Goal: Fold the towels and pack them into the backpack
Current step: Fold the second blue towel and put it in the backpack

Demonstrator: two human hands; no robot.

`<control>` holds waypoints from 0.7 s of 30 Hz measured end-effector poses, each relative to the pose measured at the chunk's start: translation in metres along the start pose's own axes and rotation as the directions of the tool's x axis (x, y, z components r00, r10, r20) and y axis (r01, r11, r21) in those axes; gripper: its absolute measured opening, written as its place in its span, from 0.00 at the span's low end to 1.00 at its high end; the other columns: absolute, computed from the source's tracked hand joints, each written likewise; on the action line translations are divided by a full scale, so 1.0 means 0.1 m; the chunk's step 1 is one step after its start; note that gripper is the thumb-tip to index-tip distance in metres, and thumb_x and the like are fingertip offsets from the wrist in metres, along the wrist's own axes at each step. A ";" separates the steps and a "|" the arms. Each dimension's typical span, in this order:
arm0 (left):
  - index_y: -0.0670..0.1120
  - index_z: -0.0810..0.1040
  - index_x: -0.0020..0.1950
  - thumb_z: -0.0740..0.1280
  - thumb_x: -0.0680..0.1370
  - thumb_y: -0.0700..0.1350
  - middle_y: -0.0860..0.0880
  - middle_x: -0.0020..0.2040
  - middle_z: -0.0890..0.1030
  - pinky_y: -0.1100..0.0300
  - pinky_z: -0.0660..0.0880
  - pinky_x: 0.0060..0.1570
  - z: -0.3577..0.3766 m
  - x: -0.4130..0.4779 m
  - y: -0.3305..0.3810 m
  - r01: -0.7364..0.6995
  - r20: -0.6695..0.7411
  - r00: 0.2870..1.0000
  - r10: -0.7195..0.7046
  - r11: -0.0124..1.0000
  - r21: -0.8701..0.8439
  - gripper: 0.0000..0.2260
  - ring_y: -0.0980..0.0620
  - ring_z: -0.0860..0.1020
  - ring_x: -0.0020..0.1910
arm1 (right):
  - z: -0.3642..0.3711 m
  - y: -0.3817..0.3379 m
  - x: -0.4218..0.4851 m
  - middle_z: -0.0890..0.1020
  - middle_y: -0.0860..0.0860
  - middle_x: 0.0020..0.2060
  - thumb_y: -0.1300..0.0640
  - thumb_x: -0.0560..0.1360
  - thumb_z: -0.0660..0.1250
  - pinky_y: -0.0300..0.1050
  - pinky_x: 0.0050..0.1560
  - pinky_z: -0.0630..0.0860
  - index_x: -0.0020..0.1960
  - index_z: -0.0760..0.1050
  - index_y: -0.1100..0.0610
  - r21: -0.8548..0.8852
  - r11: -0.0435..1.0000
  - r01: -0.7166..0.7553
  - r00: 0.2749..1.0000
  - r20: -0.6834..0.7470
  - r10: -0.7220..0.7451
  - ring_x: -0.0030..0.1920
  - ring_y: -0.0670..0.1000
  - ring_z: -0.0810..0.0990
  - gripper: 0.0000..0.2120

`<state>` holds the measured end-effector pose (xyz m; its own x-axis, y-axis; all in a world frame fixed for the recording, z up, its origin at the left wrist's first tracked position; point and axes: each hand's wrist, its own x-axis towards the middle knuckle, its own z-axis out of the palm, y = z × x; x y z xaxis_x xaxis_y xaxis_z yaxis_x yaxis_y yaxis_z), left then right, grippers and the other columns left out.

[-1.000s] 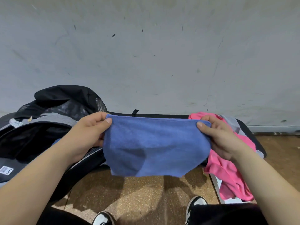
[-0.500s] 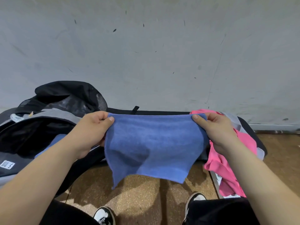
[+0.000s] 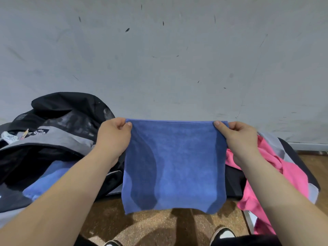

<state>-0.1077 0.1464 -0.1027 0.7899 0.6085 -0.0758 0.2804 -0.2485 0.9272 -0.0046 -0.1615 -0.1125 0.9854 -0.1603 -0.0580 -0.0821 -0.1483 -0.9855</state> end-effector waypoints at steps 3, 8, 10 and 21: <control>0.35 0.77 0.42 0.66 0.76 0.49 0.45 0.33 0.72 0.53 0.73 0.37 0.03 0.03 -0.04 0.042 -0.005 0.999 -0.041 0.996 0.078 0.15 0.49 0.69 0.33 | 0.02 0.07 0.01 0.75 0.52 0.30 0.52 0.72 0.81 0.46 0.35 0.73 0.34 0.71 0.56 -0.035 0.998 -0.049 0.999 0.021 0.050 0.34 0.51 0.74 0.20; 0.33 0.80 0.46 0.67 0.79 0.42 0.41 0.34 0.75 0.45 0.84 0.35 0.09 -0.17 0.13 0.038 0.058 0.998 -0.040 0.999 0.030 0.12 0.47 0.72 0.33 | 0.03 0.00 -0.17 0.84 0.57 0.38 0.57 0.79 0.73 0.45 0.33 0.81 0.43 0.79 0.59 0.112 0.952 -0.286 0.932 0.261 0.250 0.35 0.54 0.84 0.09; 0.38 0.85 0.46 0.68 0.81 0.41 0.34 0.40 0.82 0.39 0.85 0.40 0.14 -0.30 0.23 0.012 0.115 0.993 -0.008 0.999 -0.035 0.09 0.46 0.78 0.36 | 0.05 -0.11 -0.31 0.86 0.56 0.39 0.58 0.82 0.70 0.46 0.34 0.82 0.48 0.81 0.63 0.126 0.949 -0.288 0.916 0.325 0.235 0.34 0.51 0.85 0.08; 0.54 0.89 0.48 0.68 0.83 0.43 0.47 0.34 0.85 0.55 0.78 0.32 0.40 -0.97 0.34 -0.193 0.319 0.921 0.222 0.974 -0.121 0.11 0.57 0.77 0.29 | 0.43 -0.35 -1.12 0.87 0.59 0.37 0.61 0.76 0.77 0.46 0.40 0.85 0.46 0.84 0.62 0.137 0.984 -0.111 0.919 0.392 0.049 0.35 0.51 0.84 0.04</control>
<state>-0.1532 0.0483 -0.0781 0.9642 0.2646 0.0190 0.0548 -0.2684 0.9617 -0.1053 -0.0959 -0.0779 0.9598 0.2280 -0.1636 -0.1693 0.0056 -0.9856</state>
